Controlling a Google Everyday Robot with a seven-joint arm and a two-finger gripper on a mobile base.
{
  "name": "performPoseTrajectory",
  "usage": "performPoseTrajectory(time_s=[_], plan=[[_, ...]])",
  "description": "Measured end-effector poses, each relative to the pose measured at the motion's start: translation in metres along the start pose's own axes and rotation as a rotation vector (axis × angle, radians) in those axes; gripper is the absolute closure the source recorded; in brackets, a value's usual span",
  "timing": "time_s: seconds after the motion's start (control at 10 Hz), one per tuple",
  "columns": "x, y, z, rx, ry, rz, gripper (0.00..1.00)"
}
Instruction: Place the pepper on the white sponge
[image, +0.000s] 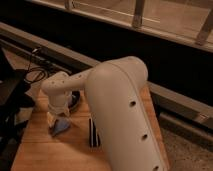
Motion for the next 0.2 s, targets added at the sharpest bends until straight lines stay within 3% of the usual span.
performPoseTrajectory(time_s=[0.2], plan=[[-0.009,0.004,-0.030,0.030,-0.054,-0.007,0.34]])
